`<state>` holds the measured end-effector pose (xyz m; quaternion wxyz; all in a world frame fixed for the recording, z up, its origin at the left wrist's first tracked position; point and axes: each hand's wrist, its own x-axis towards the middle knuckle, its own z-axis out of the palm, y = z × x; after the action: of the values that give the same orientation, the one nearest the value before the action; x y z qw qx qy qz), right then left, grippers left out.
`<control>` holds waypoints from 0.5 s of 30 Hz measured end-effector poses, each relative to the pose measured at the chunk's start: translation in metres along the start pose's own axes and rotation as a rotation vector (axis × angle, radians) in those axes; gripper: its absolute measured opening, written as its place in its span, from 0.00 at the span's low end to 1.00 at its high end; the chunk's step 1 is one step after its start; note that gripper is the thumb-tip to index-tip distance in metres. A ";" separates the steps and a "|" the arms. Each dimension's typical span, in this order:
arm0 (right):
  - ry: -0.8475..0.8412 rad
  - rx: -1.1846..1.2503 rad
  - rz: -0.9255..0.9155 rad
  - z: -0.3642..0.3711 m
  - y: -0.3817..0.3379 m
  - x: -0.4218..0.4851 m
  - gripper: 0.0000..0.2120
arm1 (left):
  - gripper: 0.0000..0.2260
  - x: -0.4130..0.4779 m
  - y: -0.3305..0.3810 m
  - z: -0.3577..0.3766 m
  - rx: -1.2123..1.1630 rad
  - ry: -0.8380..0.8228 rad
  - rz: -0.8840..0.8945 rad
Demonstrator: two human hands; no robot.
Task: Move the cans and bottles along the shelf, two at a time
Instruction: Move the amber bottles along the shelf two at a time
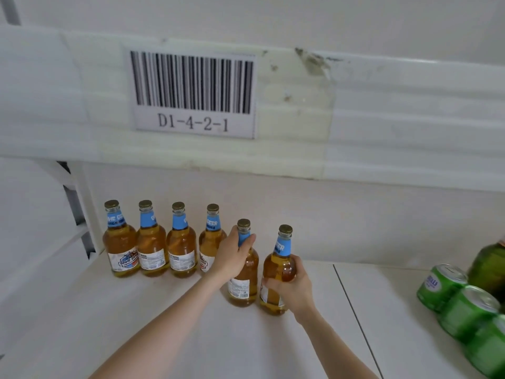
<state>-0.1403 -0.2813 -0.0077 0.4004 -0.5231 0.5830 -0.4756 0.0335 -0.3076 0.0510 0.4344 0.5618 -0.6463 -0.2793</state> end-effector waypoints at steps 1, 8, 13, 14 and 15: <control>0.000 0.001 0.007 -0.001 0.000 -0.005 0.33 | 0.12 -0.005 0.001 -0.003 -0.025 0.000 -0.013; -0.005 0.018 0.059 -0.008 -0.003 -0.041 0.32 | 0.10 -0.042 0.005 -0.022 -0.114 -0.068 -0.094; -0.009 0.000 0.083 -0.016 -0.005 -0.064 0.33 | 0.09 -0.066 0.013 -0.030 -0.081 -0.113 -0.112; -0.007 -0.004 0.086 -0.017 -0.006 -0.068 0.32 | 0.09 -0.070 0.015 -0.031 -0.075 -0.122 -0.111; -0.004 -0.010 0.088 -0.019 -0.006 -0.072 0.32 | 0.10 -0.074 0.017 -0.032 -0.071 -0.127 -0.114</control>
<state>-0.1477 -0.2071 0.0005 0.4194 -0.5001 0.6069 -0.4534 0.0529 -0.2280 0.0620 0.3955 0.5629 -0.6294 -0.3613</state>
